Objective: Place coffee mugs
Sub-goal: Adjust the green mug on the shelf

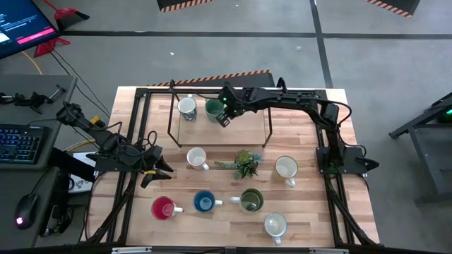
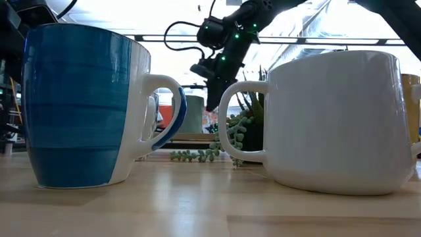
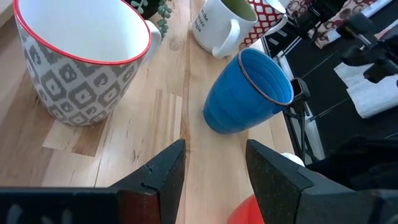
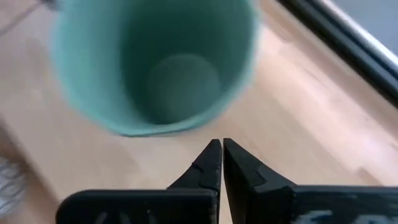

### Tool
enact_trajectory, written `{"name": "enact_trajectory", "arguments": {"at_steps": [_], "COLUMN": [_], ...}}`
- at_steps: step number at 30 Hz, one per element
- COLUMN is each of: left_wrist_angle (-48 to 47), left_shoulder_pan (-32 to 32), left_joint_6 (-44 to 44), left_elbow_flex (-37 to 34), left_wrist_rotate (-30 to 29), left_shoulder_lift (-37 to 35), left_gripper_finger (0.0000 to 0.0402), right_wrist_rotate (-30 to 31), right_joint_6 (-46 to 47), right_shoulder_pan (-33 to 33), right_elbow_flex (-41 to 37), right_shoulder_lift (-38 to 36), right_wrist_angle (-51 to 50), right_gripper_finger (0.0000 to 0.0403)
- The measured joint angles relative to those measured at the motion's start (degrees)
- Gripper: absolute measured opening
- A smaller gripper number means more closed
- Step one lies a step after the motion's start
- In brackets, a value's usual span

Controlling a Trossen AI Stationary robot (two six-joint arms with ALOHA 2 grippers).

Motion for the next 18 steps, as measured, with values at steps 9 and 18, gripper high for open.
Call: {"name": "enact_trajectory", "arguments": {"at_steps": [9,18], "left_wrist_angle": [0.02,0.00], "left_shoulder_pan": [0.00,0.00], "left_joint_6": [0.00,0.00], "left_elbow_flex": [0.00,0.00], "left_wrist_rotate": [0.00,0.00], "left_shoulder_lift": [0.00,0.00], "left_gripper_finger": [0.0158,0.0158], "right_wrist_rotate": [4.27,0.93], "right_joint_6": [1.16,0.10], "right_shoulder_pan": [-0.13,-0.13], "right_elbow_flex": [0.01,0.02], "right_shoulder_lift": [0.00,0.00], "right_wrist_angle": [3.40,5.91], "right_gripper_finger": [0.0000,0.0000]}}
